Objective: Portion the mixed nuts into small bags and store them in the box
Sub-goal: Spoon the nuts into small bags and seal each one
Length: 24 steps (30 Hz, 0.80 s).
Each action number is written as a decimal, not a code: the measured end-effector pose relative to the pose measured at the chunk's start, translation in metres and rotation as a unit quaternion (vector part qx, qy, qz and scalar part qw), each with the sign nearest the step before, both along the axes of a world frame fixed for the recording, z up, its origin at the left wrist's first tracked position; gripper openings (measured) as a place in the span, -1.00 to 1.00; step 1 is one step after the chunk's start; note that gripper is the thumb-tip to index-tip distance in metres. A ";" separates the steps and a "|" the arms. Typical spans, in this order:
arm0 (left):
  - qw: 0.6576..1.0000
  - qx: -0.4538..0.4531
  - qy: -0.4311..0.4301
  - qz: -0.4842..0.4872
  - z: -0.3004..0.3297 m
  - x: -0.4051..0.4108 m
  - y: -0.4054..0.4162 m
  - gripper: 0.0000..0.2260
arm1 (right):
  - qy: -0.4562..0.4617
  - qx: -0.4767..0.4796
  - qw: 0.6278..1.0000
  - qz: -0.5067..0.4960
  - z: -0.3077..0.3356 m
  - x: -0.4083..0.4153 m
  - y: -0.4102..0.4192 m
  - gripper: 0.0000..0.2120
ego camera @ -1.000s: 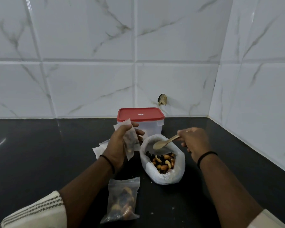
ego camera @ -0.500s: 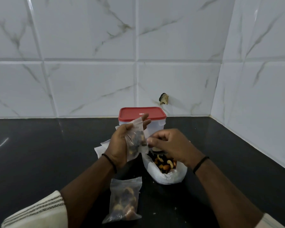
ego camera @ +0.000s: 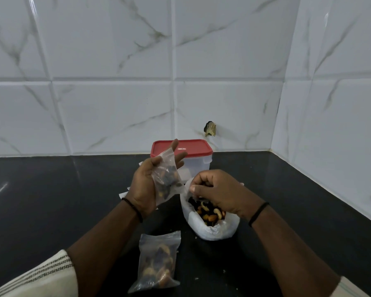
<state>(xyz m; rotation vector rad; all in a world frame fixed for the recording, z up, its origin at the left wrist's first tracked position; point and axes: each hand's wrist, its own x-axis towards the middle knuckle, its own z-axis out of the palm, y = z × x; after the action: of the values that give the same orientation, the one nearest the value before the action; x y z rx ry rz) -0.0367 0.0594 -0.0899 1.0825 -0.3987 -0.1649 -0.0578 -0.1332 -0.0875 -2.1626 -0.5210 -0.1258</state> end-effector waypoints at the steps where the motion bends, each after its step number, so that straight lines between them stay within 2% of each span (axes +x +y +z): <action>1: 1.000 0.003 -0.003 0.004 0.000 0.001 0.001 -0.54 | 0.000 -0.013 1.000 -0.005 -0.001 0.000 0.002 -0.91; 5: 1.000 0.015 -0.012 0.003 -0.002 0.002 -0.001 -0.54 | 0.014 -0.021 1.000 -0.007 -0.004 0.000 0.005 -0.83; 11: 0.999 0.005 -0.023 -0.025 0.002 -0.001 -0.003 -0.52 | -0.002 0.022 0.999 0.049 0.001 -0.004 0.004 -0.92; 14: 0.999 0.011 -0.018 -0.026 0.000 -0.003 -0.003 -0.53 | -0.026 0.008 0.999 0.021 0.000 -0.002 0.002 -0.95; 18: 0.998 0.029 -0.029 -0.038 -0.004 -0.004 -0.003 -0.54 | 0.000 0.043 0.997 0.058 0.000 -0.005 0.002 -0.96; 21: 0.998 0.035 -0.031 -0.040 -0.001 -0.005 -0.004 -0.55 | -0.017 0.017 0.999 0.035 -0.002 -0.003 0.000 -0.97; 24: 0.997 0.049 -0.040 -0.040 -0.002 -0.005 -0.005 -0.54 | -0.003 0.031 0.998 0.052 -0.002 -0.004 0.002 -0.94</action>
<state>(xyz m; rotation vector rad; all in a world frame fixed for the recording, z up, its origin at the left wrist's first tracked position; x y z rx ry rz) -0.0414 0.0548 -0.0922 1.1722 -0.5104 -0.2151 -0.0617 -0.1310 -0.0891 -2.0716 -0.6237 -0.0904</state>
